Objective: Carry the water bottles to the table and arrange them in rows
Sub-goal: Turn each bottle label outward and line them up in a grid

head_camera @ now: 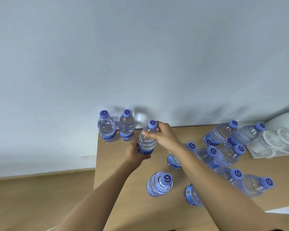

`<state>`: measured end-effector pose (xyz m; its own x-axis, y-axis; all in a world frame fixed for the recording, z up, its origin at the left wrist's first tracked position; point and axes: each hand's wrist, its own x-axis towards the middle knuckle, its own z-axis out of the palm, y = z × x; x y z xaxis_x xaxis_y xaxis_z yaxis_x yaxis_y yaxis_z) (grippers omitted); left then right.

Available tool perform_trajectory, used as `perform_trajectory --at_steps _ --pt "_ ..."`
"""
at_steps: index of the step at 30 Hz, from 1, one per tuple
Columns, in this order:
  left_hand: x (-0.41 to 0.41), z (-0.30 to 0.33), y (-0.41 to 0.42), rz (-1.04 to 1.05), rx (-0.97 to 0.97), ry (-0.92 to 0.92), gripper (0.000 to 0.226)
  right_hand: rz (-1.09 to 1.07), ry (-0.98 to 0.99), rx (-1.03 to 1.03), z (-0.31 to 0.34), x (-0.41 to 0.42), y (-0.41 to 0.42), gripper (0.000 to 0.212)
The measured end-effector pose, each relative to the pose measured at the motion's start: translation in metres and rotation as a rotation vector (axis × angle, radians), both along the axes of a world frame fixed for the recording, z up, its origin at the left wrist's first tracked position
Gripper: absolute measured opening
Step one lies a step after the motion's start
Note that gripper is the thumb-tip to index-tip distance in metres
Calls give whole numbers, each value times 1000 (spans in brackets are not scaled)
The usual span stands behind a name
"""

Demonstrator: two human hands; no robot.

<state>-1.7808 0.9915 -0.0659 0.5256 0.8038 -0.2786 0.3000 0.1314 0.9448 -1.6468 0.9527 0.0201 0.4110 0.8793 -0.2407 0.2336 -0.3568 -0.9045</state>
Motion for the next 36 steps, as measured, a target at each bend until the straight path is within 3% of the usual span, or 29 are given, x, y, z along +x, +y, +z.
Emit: perform_trajectory --at_steps 9,13,22,28,36 --pt "21 -23 7 109 22 97 78 27 -45 -19 -19 12 13 17" --pt "30 -32 12 236 36 146 71 18 -89 0 -23 16 23 27" --pt "51 -44 14 543 -115 201 54 -5 -179 65 -33 11 42 38" --pt "57 -44 20 652 -215 173 47 -27 -264 75 -39 15 53 44" --pt "73 -44 31 760 -315 165 36 -88 -237 108 -44 19 64 55"
